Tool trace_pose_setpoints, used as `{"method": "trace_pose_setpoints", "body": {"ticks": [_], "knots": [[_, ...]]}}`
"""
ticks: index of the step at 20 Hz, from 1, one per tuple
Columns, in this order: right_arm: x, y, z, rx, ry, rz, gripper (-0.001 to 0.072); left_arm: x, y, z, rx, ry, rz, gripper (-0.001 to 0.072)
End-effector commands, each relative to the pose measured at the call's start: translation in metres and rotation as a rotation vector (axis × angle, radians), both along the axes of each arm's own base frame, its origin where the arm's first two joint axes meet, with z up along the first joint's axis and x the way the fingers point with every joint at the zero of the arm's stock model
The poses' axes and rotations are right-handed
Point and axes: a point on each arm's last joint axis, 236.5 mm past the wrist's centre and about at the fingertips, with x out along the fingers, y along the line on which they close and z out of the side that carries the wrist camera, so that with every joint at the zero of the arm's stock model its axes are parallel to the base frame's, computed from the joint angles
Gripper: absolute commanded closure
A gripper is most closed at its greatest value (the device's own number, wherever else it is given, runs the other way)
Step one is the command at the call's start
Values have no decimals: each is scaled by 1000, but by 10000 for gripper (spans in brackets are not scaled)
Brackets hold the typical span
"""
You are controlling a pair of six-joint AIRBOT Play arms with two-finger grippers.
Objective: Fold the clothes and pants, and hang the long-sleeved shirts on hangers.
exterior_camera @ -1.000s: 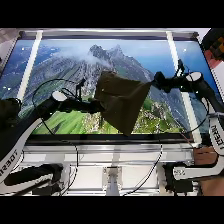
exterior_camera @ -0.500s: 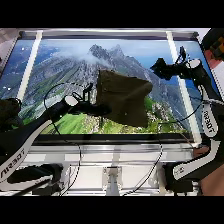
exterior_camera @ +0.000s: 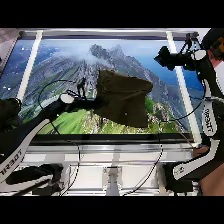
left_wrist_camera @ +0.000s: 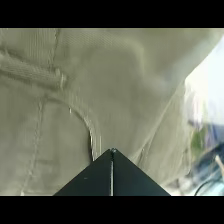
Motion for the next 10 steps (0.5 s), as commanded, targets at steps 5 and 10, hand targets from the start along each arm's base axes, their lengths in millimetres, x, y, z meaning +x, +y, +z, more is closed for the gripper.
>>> {"method": "trace_pose_setpoints", "body": {"ticks": [5, 10], "knots": [[-50, 21, -11, -51, 107, 203, 699, 19, 58, 63, 57, -212, 33, 675], [-120, 22, -19, -56, 125, 192, 699, -9, 77, 49, 44, -141, 87, 675]]}}
